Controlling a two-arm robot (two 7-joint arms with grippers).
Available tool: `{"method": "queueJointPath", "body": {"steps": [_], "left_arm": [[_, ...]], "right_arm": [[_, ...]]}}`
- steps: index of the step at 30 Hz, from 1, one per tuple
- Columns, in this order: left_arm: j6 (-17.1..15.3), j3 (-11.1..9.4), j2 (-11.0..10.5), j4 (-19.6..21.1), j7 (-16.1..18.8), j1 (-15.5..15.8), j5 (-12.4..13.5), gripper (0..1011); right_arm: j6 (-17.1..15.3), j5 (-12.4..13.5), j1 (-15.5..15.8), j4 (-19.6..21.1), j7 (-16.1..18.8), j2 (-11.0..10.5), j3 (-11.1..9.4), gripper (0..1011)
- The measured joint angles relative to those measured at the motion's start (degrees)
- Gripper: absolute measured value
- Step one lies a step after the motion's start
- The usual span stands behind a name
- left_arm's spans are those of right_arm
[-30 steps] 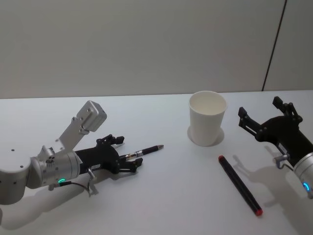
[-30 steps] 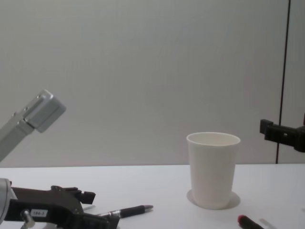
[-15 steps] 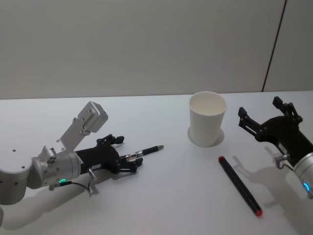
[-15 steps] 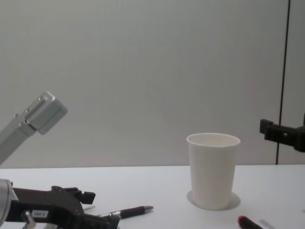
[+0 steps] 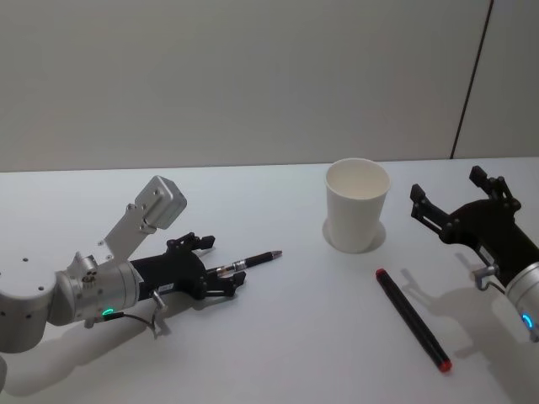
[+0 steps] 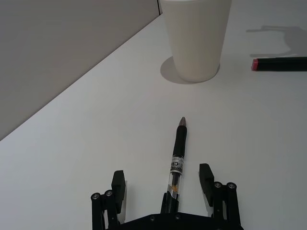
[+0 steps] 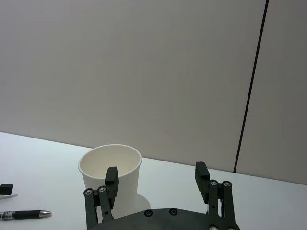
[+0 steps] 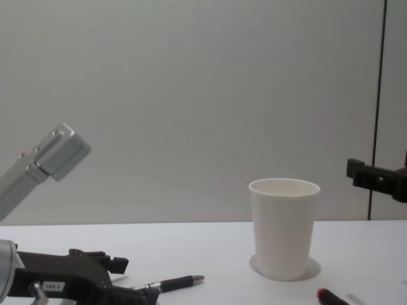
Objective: Place the pen into the pen holder.
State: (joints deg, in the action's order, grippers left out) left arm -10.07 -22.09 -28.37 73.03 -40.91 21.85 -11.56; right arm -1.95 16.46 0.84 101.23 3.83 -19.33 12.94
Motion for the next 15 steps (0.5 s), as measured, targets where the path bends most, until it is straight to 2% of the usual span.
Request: {"method": "queueJointPath", "body": {"steps": [15], "left_arm": [[0.4,-0.1,-0.1,-0.1,-0.2,0.0,0.1,877]], "right_arm": [[0.0,0.0,0.0,0.0,0.0,0.0,0.0,1002]]}}
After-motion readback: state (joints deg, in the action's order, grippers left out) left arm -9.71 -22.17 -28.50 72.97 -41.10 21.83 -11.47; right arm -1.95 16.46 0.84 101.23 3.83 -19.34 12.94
